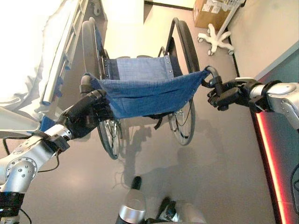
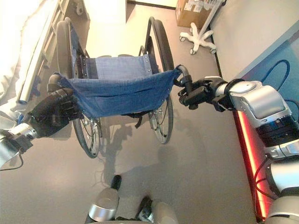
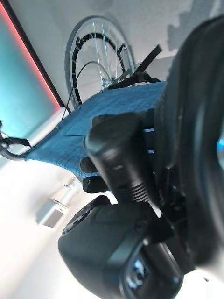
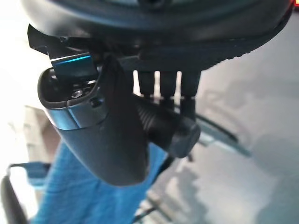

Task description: Push the wheelchair next to the bed

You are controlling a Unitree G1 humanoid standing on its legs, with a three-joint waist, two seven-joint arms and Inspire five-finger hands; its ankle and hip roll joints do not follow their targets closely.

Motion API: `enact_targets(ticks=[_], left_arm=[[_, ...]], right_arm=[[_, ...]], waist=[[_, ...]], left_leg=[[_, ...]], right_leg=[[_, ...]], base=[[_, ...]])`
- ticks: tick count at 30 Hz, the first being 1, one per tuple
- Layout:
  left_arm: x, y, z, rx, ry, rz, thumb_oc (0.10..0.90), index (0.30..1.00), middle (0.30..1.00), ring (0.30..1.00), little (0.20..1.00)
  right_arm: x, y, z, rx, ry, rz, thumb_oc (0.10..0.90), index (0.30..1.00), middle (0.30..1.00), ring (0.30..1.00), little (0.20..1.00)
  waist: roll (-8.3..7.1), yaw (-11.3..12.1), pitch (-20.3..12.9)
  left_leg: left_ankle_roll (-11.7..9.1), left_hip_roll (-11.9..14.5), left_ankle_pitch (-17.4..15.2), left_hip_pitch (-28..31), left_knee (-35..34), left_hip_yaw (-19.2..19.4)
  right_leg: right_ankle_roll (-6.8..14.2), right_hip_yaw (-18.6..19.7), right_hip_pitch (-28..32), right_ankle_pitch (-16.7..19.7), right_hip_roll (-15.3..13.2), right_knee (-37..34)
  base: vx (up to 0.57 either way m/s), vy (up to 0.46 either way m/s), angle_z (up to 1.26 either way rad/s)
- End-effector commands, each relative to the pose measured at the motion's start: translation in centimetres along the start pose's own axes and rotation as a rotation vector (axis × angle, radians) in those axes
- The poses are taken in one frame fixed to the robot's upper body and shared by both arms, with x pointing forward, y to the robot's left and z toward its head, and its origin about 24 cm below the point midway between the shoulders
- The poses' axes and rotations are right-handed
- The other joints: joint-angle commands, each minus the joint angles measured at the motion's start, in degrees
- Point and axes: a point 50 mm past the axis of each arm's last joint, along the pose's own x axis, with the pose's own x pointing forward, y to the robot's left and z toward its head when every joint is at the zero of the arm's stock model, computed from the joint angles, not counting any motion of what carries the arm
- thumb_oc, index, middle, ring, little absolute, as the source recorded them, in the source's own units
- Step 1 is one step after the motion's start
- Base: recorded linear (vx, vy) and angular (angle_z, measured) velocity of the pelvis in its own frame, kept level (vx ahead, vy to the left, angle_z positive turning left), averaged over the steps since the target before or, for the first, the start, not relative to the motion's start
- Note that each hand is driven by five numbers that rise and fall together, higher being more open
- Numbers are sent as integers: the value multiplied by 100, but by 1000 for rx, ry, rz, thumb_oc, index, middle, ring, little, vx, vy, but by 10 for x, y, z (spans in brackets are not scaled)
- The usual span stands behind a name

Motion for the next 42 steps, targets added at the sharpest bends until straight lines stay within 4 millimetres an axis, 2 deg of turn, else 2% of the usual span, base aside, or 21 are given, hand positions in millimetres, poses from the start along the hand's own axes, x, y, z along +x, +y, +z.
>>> enact_targets(ticks=[1,4,6,7,8,9,11,13,16,17,19,21,22,25,29,30,31,33,36,39,42], left_arm=[[2,-43,76,144,-380,-239,400,300,300,300,300],[14,-35,77,146,-377,-194,400,300,300,300,300],[28,-26,70,113,-358,-150,400,300,300,300,300],[28,-26,70,112,-359,-151,400,300,300,300,300],[32,-23,67,88,-353,-139,400,300,300,300,300],[34,-20,64,79,-345,-130,400,300,300,300,300],[36,-13,63,57,-332,-120,400,300,300,300,300],[37,-5,67,64,-326,-103,400,300,300,300,300],[42,9,81,59,-326,-87,400,300,300,300,300],[49,8,82,46,-325,-91,400,300,300,300,300],[58,2,79,43,-323,-111,400,300,300,300,300],[61,-1,75,51,-319,-120,400,300,300,300,300],[63,-2,71,54,-314,-130,400,300,300,300,300],[61,-5,66,61,-301,-144,400,300,300,300,300],[52,-1,70,58,-284,-154,400,300,300,300,300],[52,-1,70,60,-282,-155,400,300,300,300,300],[50,0,70,75,-271,-158,400,300,300,300,300],[49,2,74,94,-263,-163,400,300,300,300,300],[50,4,84,113,-263,-167,400,300,300,300,300],[53,0,89,116,-267,-161,400,300,300,300,300],[60,-12,95,126,-275,-158,400,300,300,300,300]], right_arm=[[-25,-3,41,-192,-220,-38,400,300,300,300,300],[-21,8,57,-199,-224,-14,400,300,300,300,300],[-18,13,69,-214,-217,9,400,300,300,300,300],[-18,13,69,-214,-217,8,400,300,300,300,300],[-16,14,70,-209,-214,21,400,300,300,300,300],[-15,13,69,-211,-206,19,400,300,300,300,300],[-14,10,67,-219,-188,17,400,300,300,300,300],[-14,8,66,-235,-178,28,400,300,300,300,300],[-6,17,76,-246,-169,54,400,300,300,300,300],[-1,22,77,-244,-160,54,400,300,300,300,300],[5,25,73,-232,-141,46,400,300,300,300,300],[7,27,71,-228,-129,44,400,300,300,300,300],[8,28,68,-226,-119,43,400,300,300,300,300],[8,27,62,-233,-103,54,400,300,300,300,300],[6,28,49,-227,-100,81,400,300,300,300,300],[6,28,48,-226,-100,82,400,300,300,300,300],[3,29,41,-213,-100,84,400,300,300,300,300],[-1,26,34,-190,-107,86,400,300,300,300,300],[-3,22,27,-172,-108,107,400,300,300,300,300],[-3,22,23,-183,-108,128,400,300,300,300,300],[-6,26,22,-205,-115,142,400,300,300,300,300]], waist=[[14,-271,-1596],[-75,-383,-1586],[-99,-484,-1713],[-89,-497,-1715],[-180,-483,-1730],[-197,-493,-1722],[-186,-498,-1714],[-135,-518,-1727],[63,-635,-1862],[135,-673,-1893],[186,-643,-1917],[209,-599,-1919],[254,-558,-1919],[328,-459,-1931],[312,-399,-1990],[295,-396,-1994],[216,-401,-1991],[231,-495,-1978],[250,-600,-1955],[269,-715,-1896],[297,-892,-1759]], left_leg=[[-101,-308,-426,173,315,341],[-180,-67,-506,247,826,421],[-418,106,230,55,1790,410],[-428,114,222,30,1818,392],[-519,129,544,-234,2556,537],[-563,155,613,-686,3426,663],[-573,206,555,-927,3729,874],[-552,212,395,-855,3260,980],[-549,397,371,-184,1420,1345],[-601,507,457,2,656,1476],[-704,647,682,-13,-42,1519],[-779,747,905,-72,-360,1500],[-852,873,1182,-182,-598,1511],[-915,1041,1586,-428,-724,1510],[-631,735,992,-527,-384,1558],[-610,711,956,-542,-344,1558],[-395,442,724,-536,-184,1508],[-171,190,552,-352,-236,1487],[-1,-13,369,-169,-250,1589],[31,-84,264,-24,-271,1696],[-60,-152,155,241,-271,1676]], right_leg=[[297,-212,15,1464,-178,-594],[211,-193,0,1162,29,-393],[-64,-253,145,844,253,-350],[-72,-269,142,844,261,-353],[-233,-416,332,742,237,-419],[-379,-588,465,662,247,-428],[-474,-792,617,576,275,-411],[-469,-901,732,501,333,-420],[-410,-999,857,388,509,-440],[-393,-1031,971,333,555,-492],[-375,-1049,1186,265,577,-643],[-384,-1067,1302,222,590,-722],[-409,-1077,1397,152,619,-745],[-463,-1071,1589,-103,660,-614],[-369,-1057,1643,-425,559,1],[-355,-1048,1632,-433,545,55],[-184,-951,1516,-246,462,554],[49,-790,1119,30,413,1572],[212,-733,816,275,303,2341],[190,-734,624,272,281,2198],[49,-851,444,359,249,1230]], base=[[462,-301,89],[481,-232,49],[453,-103,52],[312,-85,65],[299,-123,61],[379,-138,54],[333,-55,28],[322,32,27],[381,154,41],[370,193,44],[393,209,54],[313,205,17],[226,166,-10],[393,312,-3],[323,273,-21],[287,262,0],[269,274,-5],[315,349,5],[204,233,15],[121,126,0],[107,75,-4]])
